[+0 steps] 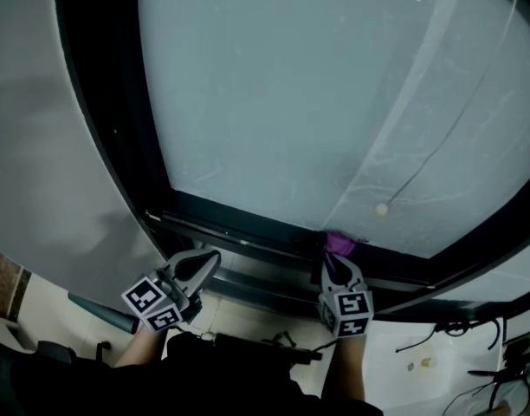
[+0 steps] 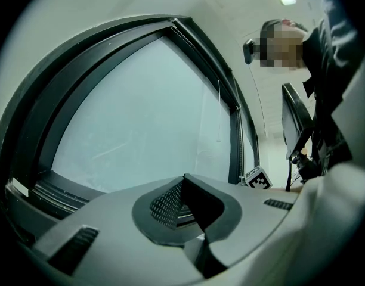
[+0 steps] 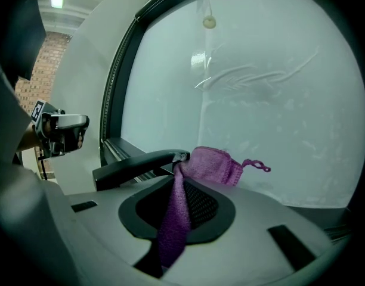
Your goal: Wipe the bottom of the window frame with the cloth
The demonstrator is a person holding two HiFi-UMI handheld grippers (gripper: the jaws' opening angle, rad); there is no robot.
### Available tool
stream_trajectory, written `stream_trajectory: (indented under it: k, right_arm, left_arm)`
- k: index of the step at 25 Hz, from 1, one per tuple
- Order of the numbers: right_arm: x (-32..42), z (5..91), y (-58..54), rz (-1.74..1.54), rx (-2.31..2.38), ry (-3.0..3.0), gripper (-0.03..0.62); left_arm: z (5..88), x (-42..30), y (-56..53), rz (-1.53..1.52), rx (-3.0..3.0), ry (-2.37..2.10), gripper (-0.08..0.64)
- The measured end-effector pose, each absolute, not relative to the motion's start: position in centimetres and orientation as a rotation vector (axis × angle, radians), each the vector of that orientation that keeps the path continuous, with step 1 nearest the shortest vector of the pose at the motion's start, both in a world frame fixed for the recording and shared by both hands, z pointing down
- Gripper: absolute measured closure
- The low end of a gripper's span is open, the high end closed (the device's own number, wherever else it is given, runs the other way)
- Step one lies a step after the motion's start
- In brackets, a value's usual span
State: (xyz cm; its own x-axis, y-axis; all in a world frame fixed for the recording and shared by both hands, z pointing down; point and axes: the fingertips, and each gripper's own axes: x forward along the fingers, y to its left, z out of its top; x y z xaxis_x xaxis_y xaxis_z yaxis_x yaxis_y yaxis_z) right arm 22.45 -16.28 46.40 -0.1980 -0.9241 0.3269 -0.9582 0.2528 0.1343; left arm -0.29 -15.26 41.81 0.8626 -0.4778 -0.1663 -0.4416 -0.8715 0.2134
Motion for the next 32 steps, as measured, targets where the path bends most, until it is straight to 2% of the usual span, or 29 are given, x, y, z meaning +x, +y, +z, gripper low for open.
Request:
stream_trajectory:
  k: [15, 32]
  right_arm:
    - [21.4, 47.8, -15.1, 0.038, 2.08, -2.055, 0.535]
    - [17.6, 47.9, -15.9, -0.003, 2.28, -1.895, 0.534]
  left_arm:
    - [42.9, -2.1, -15.9, -0.177, 2.947, -0.529, 0.563]
    - [43.8, -5.2, -17.0, -0.187, 2.932, -0.478, 0.563]
